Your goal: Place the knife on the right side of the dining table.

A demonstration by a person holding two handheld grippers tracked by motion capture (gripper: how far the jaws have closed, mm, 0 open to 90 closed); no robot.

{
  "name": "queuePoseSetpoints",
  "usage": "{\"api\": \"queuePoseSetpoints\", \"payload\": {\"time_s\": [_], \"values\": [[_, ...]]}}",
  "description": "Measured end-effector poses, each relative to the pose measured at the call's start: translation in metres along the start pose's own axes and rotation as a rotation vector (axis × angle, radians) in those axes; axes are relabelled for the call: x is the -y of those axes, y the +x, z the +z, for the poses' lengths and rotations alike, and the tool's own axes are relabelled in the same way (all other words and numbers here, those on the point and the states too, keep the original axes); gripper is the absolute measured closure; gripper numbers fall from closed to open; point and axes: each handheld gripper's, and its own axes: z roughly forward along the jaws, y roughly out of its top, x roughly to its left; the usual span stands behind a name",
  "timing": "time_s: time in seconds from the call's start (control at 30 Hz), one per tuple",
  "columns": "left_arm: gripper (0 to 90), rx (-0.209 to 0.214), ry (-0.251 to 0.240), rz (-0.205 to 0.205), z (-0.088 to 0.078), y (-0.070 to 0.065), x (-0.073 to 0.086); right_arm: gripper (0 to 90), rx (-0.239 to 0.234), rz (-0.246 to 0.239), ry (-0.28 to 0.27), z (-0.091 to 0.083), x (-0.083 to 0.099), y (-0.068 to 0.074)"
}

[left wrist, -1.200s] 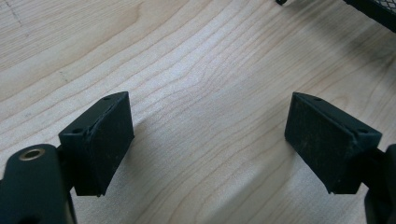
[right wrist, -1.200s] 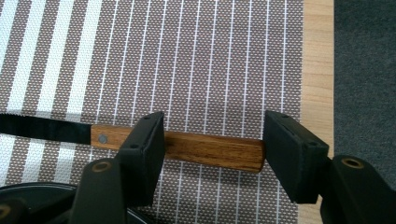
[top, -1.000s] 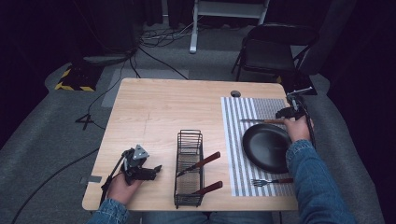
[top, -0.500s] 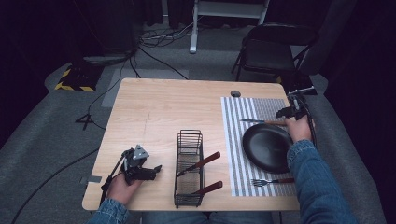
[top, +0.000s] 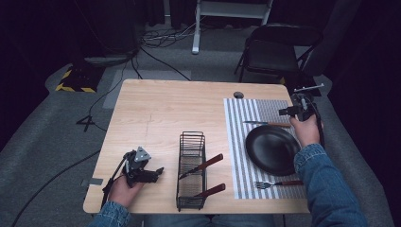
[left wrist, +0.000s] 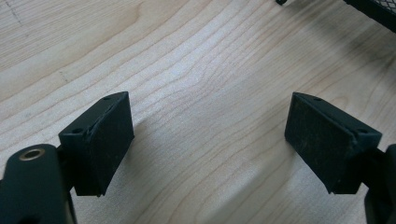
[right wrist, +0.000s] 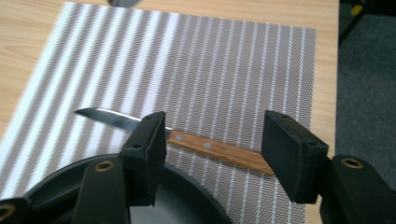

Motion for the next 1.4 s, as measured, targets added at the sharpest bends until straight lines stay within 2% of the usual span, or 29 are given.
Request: {"api": "queuePoseSetpoints", "payload": {"time_s": [0.03, 0.07, 0.1, 0.2, 0.23, 0.37, 0.4, 0.5, 0.57, 0.63, 0.7, 0.73, 0.8, 0.83, 0.9, 1.03, 1.07, 1.23, 1.3, 1.4], "values": [[15.9, 0.0, 0.0, 0.0, 0.0, 0.0, 0.0, 40.6, -0.008, -0.009, -0.006, -0.003, 0.0, 0.003], [15.9, 0.001, 0.0, 0.0, 0.0, 0.0, 0.0, 40.5, -0.022, -0.042, -0.028, -0.012, 0.0, 0.012], [15.9, 0.001, 0.0, 0.0, 0.0, 0.0, 0.0, 40.5, -0.022, -0.042, -0.028, -0.012, 0.0, 0.012], [15.9, -0.001, -0.001, -0.001, 0.0, 0.0, 0.0, 40.2, -0.044, -0.079, -0.051, -0.025, 0.0, 0.027], [15.9, 0.001, 0.0, 0.0, 0.0, 0.0, 0.0, 39.9, -0.063, -0.11, -0.07, -0.034, 0.001, 0.038], [15.9, 0.0, 0.0, 0.0, 0.0, 0.0, 0.0, 38.9, -0.11, -0.17, -0.097, -0.053, 0.006, 0.062], [15.9, -0.002, -0.001, 0.001, 0.0, 0.0, 0.0, 38.9, -0.11, -0.17, -0.097, -0.053, 0.006, 0.062], [15.9, 0.001, 0.001, -0.003, 0.0, 0.0, 0.0, 38.7, -0.14, -0.221, -0.117, -0.066, 0.011, 0.081], [15.9, 0.002, 0.001, -0.004, 0.0, 0.0, 0.0, 38.4, -0.171, -0.265, -0.139, -0.078, 0.017, 0.099], [15.9, -0.001, -0.001, -0.003, 0.0, 0.0, 0.0, 38.3, -0.181, -0.272, -0.143, -0.081, 0.019, 0.102], [15.9, -0.001, 0.001, -0.003, 0.0, 0.0, 0.0, 38.4, -0.222, -0.293, -0.145, -0.086, 0.024, 0.113], [15.9, -0.001, 0.001, -0.003, 0.0, 0.0, 0.0, 38.3, -0.25, -0.314, -0.151, -0.09, 0.03, 0.123], [15.9, -0.001, -0.001, -0.003, 0.0, 0.0, 0.0, 38.1, -0.259, -0.319, -0.153, -0.092, 0.032, 0.126], [15.9, -0.001, 0.001, -0.003, 0.0, 0.0, 0.0, 37.9, -0.292, -0.334, -0.161, -0.095, 0.039, 0.135], [15.9, -0.001, -0.001, -0.003, 0.0, 0.0, 0.0, 37.8, -0.304, -0.34, -0.161, -0.096, 0.041, 0.138], [15.9, -0.001, 0.001, -0.003, 0.0, 0.0, 0.0, 38.0, -0.365, -0.367, -0.178, -0.101, 0.056, 0.153], [15.9, -0.001, 0.001, -0.003, 0.0, 0.0, 0.0, 38.0, -0.365, -0.367, -0.178, -0.101, 0.056, 0.153], [15.9, -0.001, 0.001, -0.003, 0.0, 0.0, 0.0, 37.8, -0.44, -0.363, -0.2, -0.101, 0.072, 0.164], [15.9, -0.001, -0.001, -0.003, 0.0, 0.0, 0.0, 37.0, -0.439, -0.384, -0.226, -0.098, 0.081, 0.168], [15.9, -0.001, 0.001, -0.003, 0.0, 0.0, 0.0, 36.9, -0.435, -0.389, -0.253, -0.095, 0.091, 0.17]]}}
